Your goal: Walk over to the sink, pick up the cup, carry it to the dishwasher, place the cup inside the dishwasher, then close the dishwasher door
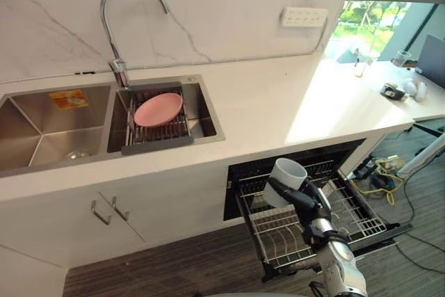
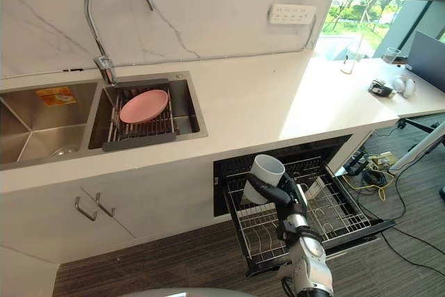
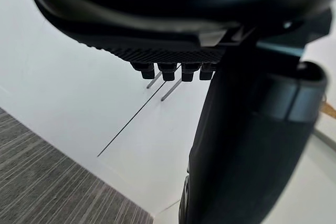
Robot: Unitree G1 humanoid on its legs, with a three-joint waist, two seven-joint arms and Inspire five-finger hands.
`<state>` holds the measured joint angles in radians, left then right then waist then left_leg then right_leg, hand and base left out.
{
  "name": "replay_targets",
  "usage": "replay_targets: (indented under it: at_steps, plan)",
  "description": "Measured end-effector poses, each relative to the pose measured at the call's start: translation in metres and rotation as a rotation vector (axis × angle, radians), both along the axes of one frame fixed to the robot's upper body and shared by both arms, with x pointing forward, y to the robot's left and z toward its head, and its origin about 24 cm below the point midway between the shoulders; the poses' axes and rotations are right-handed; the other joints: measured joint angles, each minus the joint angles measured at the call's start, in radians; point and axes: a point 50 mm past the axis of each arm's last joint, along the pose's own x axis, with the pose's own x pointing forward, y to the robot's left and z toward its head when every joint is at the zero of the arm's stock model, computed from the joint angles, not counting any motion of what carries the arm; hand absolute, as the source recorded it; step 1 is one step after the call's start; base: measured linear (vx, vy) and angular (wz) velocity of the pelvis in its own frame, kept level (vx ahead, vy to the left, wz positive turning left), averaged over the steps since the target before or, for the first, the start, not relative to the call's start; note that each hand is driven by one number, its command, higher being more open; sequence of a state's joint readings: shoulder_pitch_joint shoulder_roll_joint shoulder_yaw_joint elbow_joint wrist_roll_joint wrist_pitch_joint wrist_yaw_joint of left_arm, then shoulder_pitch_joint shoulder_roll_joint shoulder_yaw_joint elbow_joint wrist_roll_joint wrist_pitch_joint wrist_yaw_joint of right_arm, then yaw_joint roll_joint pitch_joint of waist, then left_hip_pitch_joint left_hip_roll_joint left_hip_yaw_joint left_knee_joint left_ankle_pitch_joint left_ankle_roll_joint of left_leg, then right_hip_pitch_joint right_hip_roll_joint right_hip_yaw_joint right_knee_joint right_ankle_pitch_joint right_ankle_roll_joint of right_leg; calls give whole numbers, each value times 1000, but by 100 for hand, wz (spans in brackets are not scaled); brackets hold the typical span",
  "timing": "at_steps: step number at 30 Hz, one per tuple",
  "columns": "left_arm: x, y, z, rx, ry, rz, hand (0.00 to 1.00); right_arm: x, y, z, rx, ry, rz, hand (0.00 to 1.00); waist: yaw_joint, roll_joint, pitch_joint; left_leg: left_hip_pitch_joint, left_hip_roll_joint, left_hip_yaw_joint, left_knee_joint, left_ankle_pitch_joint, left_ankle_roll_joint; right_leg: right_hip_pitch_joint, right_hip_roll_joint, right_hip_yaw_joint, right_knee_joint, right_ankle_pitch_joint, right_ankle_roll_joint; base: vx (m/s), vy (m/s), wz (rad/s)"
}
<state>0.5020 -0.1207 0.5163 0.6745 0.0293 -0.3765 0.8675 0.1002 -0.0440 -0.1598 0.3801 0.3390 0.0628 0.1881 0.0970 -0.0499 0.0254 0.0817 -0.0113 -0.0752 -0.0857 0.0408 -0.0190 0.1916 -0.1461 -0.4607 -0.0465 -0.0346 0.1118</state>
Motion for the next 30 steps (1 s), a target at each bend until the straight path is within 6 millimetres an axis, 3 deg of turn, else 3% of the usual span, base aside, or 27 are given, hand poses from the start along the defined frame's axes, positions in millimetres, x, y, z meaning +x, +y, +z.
replay_targets:
  at_steps: [11,25,30]
  plan:
    - [30,-16,-21,-256,-89,-211,100,-6,6,-21,-70,165,37,0,1,8,47,-4,-16,-12,-1,6,8,-6,-14,-10,15,-4,6,-21,7,3]
    - [39,-25,-33,-412,-73,-393,100,11,-23,-27,-191,259,-7,0,16,24,82,-25,-30,-48,-1,16,15,-10,-20,-39,17,-5,8,-7,0,7]
    - [45,-28,-37,-483,-68,-454,100,29,-34,-23,-217,272,-17,0,30,35,125,-39,-31,-67,-5,33,14,-17,-22,-50,33,-5,7,-69,-4,14]
